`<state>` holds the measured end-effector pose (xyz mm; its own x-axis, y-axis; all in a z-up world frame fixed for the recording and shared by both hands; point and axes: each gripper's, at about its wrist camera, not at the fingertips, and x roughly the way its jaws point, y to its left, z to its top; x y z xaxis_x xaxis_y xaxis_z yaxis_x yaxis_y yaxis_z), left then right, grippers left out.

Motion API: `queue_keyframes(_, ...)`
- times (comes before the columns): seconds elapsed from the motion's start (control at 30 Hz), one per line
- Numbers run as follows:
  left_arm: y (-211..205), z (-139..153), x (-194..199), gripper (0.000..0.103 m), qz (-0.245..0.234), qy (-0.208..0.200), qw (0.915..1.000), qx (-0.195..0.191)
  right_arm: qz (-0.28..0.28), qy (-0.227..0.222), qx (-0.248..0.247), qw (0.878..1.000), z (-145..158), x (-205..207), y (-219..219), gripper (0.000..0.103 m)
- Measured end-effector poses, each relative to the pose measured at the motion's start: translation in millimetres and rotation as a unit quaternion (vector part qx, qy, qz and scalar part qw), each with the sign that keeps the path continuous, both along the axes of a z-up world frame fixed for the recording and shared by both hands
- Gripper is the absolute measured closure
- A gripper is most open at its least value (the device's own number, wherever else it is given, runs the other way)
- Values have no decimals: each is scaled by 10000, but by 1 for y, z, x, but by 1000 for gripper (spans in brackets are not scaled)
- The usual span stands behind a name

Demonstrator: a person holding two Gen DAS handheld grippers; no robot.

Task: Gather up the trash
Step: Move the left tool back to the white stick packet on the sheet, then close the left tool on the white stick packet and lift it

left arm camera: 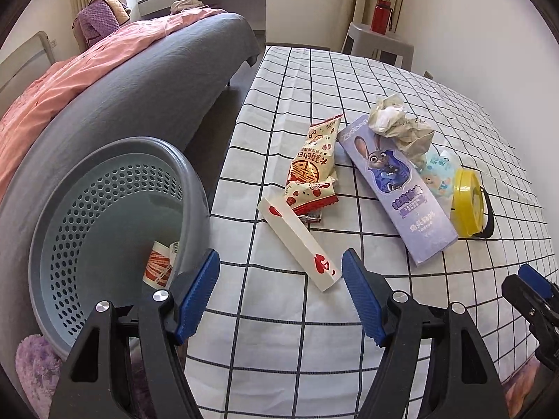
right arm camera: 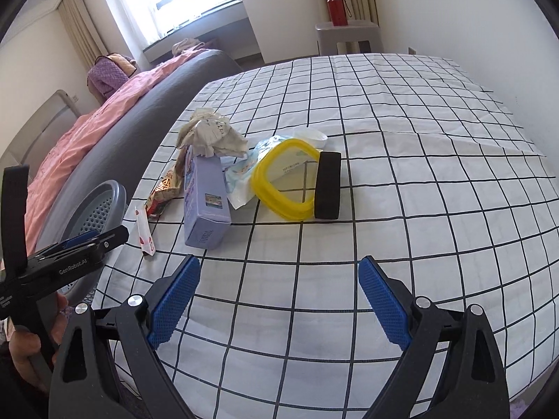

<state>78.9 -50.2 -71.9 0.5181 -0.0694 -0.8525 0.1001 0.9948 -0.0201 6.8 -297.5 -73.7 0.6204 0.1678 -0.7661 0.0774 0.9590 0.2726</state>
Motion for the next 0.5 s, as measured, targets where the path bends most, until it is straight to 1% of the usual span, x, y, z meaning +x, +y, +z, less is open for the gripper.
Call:
queue_keyframes(0.2, -4, -18, 19, 34, 187, 223, 9996, -37, 12, -4, 141, 9999, -4, 2, -7, 13)
queue_keyframes(0.4, -9, -29, 32, 34, 288, 242, 9993, 77, -11, 8, 265, 9996, -8, 2, -12, 13)
queue_keyframes(0.43, -10, -30, 33, 37, 282, 245, 9993, 86, -19, 7, 280, 9996, -8, 2, -13, 13)
queue_keyframes(0.47, -11, -31, 33, 43, 271, 257, 9992, 103, -25, 4, 290, 9996, -8, 2, -14, 13)
queue_keyframes(0.5, -12, -32, 34, 46, 258, 270, 9992, 125, -31, 1, 297, 9996, -9, 1, -14, 13)
